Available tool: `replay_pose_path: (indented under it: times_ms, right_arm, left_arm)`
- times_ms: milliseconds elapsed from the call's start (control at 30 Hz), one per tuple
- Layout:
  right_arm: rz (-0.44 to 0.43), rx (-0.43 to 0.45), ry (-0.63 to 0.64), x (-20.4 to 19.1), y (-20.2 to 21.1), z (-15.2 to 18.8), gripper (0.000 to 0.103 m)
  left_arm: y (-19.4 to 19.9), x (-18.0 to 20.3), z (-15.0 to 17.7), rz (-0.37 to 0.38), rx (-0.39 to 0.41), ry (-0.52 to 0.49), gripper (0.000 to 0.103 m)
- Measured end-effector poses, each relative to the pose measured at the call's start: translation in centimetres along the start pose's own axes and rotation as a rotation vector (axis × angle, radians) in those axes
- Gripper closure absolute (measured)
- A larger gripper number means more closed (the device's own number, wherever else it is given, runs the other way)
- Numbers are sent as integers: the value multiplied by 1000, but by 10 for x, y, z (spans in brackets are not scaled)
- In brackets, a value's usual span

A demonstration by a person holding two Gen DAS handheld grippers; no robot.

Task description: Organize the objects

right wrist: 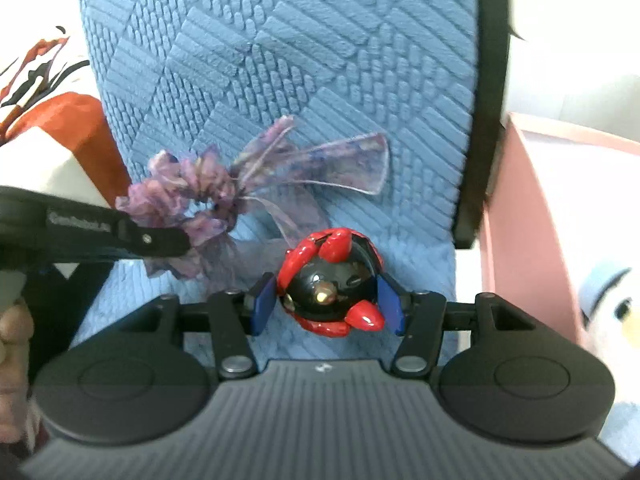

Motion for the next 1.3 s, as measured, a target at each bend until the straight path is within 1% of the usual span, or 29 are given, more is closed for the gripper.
replay_pose_path:
  times_ms: [167, 333, 500, 567, 667, 733, 867, 933, 1000, 1067, 1133, 1200, 1233, 1267, 1300]
  right_arm:
    - [-5, -22, -8, -1, 15, 11, 45]
    - [-19, -10, 22, -9, 36, 16, 45]
    - [-44, -16, -21, -12, 64, 30, 45]
    - [-44, -24, -27, -11, 76, 38, 45]
    - [-42, -42, -42, -10, 94, 51, 45]
    - [-32, -54, -45, -8, 104, 60, 45]
    - [-31, -65, -6, -13, 115, 72, 45]
    - [-32, -74, 9, -15, 112, 74, 45]
    - [-37, -85, 11, -15, 106, 76, 45]
    - [-37, -72, 17, -14, 102, 75, 45]
    - [-29, -62, 27, -14, 97, 72, 44]
    - [-27, -58, 20, -13, 91, 69, 43]
    - [-26, -57, 16, -13, 88, 68, 43]
    - [-26, -53, 11, -13, 85, 66, 43]
    - [-25, -49, 3, -12, 83, 65, 42]
  left_arm:
    - [28, 11, 9, -13, 31, -30, 95]
    - [60, 17, 23, 1, 54, -12, 95]
    - [89, 25, 37, -6, 80, -31, 95]
    - [98, 27, 44, 2, 79, -23, 96]
    - [113, 33, 57, -3, 74, -45, 95]
    - [117, 34, 68, -11, 57, -59, 95]
    - [111, 31, 89, -21, -13, -57, 95]
    - [106, 28, 96, -41, -37, -61, 93]
    - [101, 24, 101, -46, -66, -38, 92]
    - [98, 19, 105, -47, -88, -16, 91]
    - [97, 15, 106, -53, -96, -8, 82]
    - [98, 15, 106, -25, -98, 10, 77]
    - [97, 15, 105, -8, -105, 20, 69]
    - [97, 16, 104, 6, -107, 27, 64]
    - [97, 17, 103, 15, -105, 33, 54]
Point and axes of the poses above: each gripper's, at about its wrist camera, not at the fingertips, and y roughly against the way its jaws point, x to its right, z to its underside, the point moved 8 cm from there along -y, roughly the way its jaws point, and after that the axes turned 10 degrees about x, right-handed, at the moved point
